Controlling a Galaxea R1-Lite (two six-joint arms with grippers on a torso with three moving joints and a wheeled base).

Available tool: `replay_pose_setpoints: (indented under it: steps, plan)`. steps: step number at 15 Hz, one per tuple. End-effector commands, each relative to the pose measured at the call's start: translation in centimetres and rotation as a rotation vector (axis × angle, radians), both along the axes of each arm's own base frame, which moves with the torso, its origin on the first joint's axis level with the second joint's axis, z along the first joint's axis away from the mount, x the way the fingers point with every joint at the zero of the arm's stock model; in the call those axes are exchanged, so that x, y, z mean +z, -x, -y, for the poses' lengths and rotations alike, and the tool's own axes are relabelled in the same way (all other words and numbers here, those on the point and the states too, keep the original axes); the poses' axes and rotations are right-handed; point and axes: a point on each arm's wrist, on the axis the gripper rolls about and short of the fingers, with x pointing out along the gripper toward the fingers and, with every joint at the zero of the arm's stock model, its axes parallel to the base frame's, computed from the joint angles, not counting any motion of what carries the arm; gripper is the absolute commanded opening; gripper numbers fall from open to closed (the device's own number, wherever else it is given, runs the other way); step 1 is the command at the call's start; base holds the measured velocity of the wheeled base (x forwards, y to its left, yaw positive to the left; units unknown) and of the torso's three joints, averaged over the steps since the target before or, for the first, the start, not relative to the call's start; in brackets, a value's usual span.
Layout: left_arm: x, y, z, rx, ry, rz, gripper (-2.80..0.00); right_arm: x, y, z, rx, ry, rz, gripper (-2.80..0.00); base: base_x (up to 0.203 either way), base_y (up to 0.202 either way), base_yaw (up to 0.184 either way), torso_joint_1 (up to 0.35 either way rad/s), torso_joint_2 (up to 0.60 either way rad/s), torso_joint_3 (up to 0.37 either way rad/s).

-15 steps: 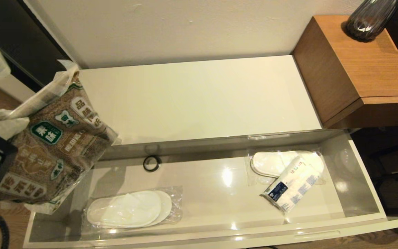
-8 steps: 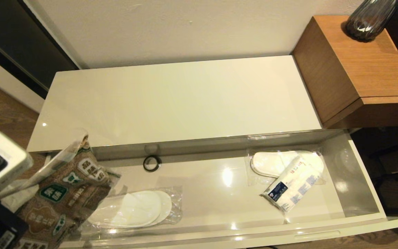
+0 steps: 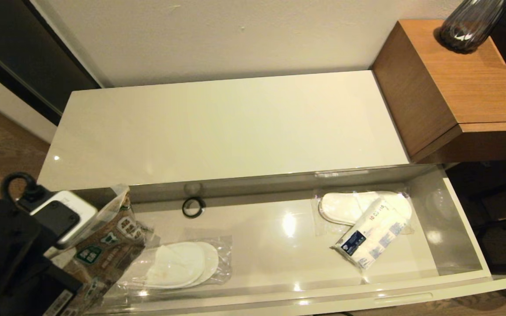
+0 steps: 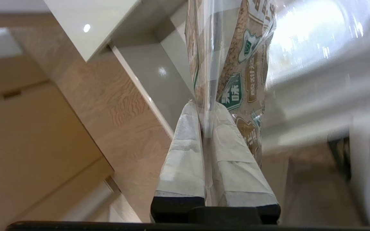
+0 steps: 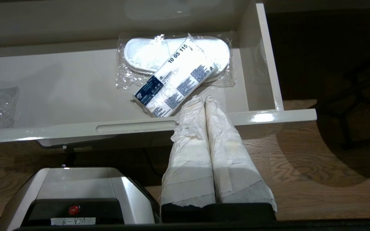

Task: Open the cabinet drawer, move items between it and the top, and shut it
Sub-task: Put the solid drinks in the drawer

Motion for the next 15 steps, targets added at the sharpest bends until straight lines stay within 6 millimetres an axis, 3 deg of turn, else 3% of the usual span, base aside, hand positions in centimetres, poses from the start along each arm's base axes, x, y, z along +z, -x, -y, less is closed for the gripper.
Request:
replay_pose_setpoints:
  steps: [1, 3, 5, 10, 15]
  plan:
    - [-1.4, -4.0, 2.3, 0.063, -0.042, -0.032, -2.80, 0.0, 0.0, 0.0, 0.001, 0.000, -0.003, -2.80, 0.000, 0.000, 0.000, 0.000, 0.00, 0.000]
    - [-2.3, -6.8, 3.6, 0.109, -0.059, -0.033, -2.80, 0.0, 0.0, 0.0, 0.001, 0.000, -0.004, -2.80, 0.000, 0.000, 0.000, 0.000, 0.00, 0.000]
    - [-3.0, -8.2, 4.2, 0.154, -0.068, -0.029, -2.80, 0.0, 0.0, 0.0, 0.001, 0.000, -0.002, -2.80, 0.000, 0.000, 0.000, 0.000, 0.00, 0.000]
    - [-5.8, -9.1, 2.1, 0.341, -0.005, -0.067, -2.80, -0.1, 0.0, 0.0, 0.001, 0.000, -0.004, -2.80, 0.000, 0.000, 0.000, 0.000, 0.00, 0.000]
    - [-8.6, -10.3, 2.2, 0.374, -0.071, -0.150, -2.80, -0.1, 0.0, 0.0, 0.001, 0.000, -0.004, -2.80, 0.000, 0.000, 0.000, 0.000, 0.00, 0.000]
